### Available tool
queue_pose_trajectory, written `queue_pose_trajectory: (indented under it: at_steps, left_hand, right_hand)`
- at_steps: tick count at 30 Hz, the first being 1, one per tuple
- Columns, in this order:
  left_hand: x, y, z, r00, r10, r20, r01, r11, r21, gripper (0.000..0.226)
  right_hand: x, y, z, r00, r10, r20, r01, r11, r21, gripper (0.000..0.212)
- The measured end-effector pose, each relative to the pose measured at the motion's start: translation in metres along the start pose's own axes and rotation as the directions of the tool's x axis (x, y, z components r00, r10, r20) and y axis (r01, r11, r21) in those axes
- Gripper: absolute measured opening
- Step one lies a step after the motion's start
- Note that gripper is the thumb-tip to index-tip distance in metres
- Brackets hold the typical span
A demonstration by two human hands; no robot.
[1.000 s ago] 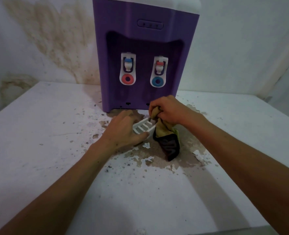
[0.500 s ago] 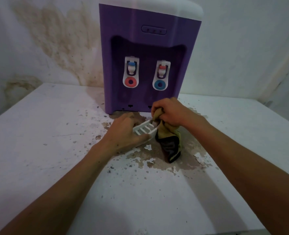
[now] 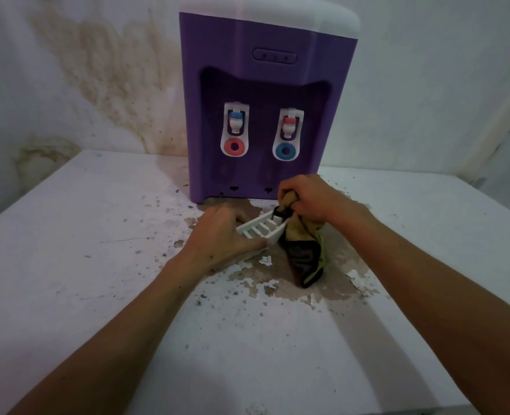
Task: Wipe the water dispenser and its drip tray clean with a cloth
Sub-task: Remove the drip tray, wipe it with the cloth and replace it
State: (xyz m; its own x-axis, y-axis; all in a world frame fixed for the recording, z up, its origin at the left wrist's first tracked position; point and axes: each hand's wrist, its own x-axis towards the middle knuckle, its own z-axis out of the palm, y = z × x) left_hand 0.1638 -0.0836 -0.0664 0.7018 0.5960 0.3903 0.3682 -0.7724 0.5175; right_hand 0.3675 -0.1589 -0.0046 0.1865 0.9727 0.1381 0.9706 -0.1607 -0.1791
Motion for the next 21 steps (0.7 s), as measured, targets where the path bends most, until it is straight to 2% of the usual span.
queue_pose_trajectory:
  at_steps: [4, 9, 12, 15, 18, 21]
  left_hand:
    - [0.002, -0.001, 0.002, 1.000, -0.011, -0.008, 0.011, 1.000, 0.004, 0.044]
    - [0.001, 0.000, 0.004, 1.000, 0.014, -0.015, -0.015, 0.999, -0.047, 0.049]
    - [0.001, -0.003, 0.007, 0.999, 0.036, -0.028, -0.038, 0.998, -0.055, 0.049]
    - [-0.002, 0.000, 0.003, 0.998, 0.012, -0.054, -0.013, 1.000, -0.023, 0.048]
    - [-0.003, 0.000, 0.002, 0.998, -0.008, -0.058, 0.010, 0.999, 0.036, 0.050]
    - [-0.001, -0.004, 0.003, 0.998, -0.044, -0.054, 0.047, 0.997, 0.056, 0.057]
  right_hand:
    - [-0.005, -0.003, 0.007, 0.998, -0.018, -0.060, 0.020, 1.000, 0.024, 0.032]
    - [-0.010, -0.030, 0.009, 0.992, -0.118, -0.041, 0.123, 0.983, 0.139, 0.027]
    - [-0.012, -0.042, 0.009, 0.987, -0.157, 0.022, 0.150, 0.969, 0.199, 0.029]
    - [-0.011, -0.031, 0.005, 0.992, -0.121, 0.022, 0.115, 0.973, 0.199, 0.030]
    - [-0.009, -0.012, 0.004, 0.998, -0.027, -0.053, 0.031, 0.997, 0.067, 0.031]
    - [-0.011, -0.004, 0.008, 0.996, 0.048, -0.080, -0.045, 0.998, 0.038, 0.030]
